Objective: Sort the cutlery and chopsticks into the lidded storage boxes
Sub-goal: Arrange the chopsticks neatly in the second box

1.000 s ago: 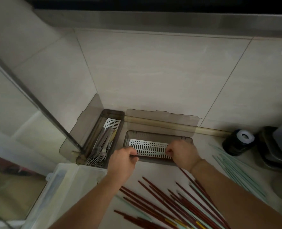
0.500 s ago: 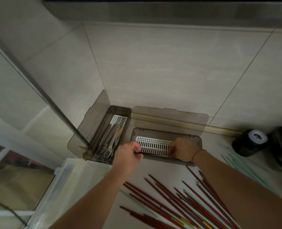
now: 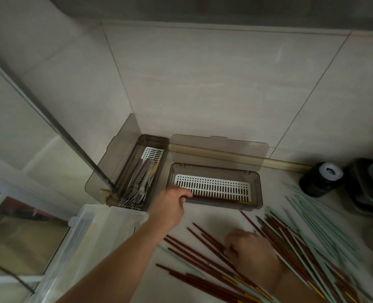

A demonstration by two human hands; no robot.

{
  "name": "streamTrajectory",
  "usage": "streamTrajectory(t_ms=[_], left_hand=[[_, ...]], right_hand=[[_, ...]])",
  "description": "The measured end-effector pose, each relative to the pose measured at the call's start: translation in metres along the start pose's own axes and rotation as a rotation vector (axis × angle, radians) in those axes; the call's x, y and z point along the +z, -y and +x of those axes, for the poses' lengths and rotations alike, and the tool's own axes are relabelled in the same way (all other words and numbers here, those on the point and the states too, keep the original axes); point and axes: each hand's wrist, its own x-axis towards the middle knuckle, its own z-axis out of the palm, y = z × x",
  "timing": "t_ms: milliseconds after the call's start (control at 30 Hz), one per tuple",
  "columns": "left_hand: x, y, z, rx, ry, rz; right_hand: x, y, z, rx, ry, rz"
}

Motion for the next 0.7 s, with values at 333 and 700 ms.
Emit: streamTrajectory(t_ms=[333, 700], left_hand=[[-0.003, -0.002, -0.007, -0.037, 0.025, 0.008], [-0.007, 0.006, -0.018, 0.09, -0.129, 0.19]], right_hand=[[0.02, 0.024, -0.011, 0.198, -0.022, -0.026], [-0.012, 0.033, -0.018, 0.204, -0.151, 0.41]])
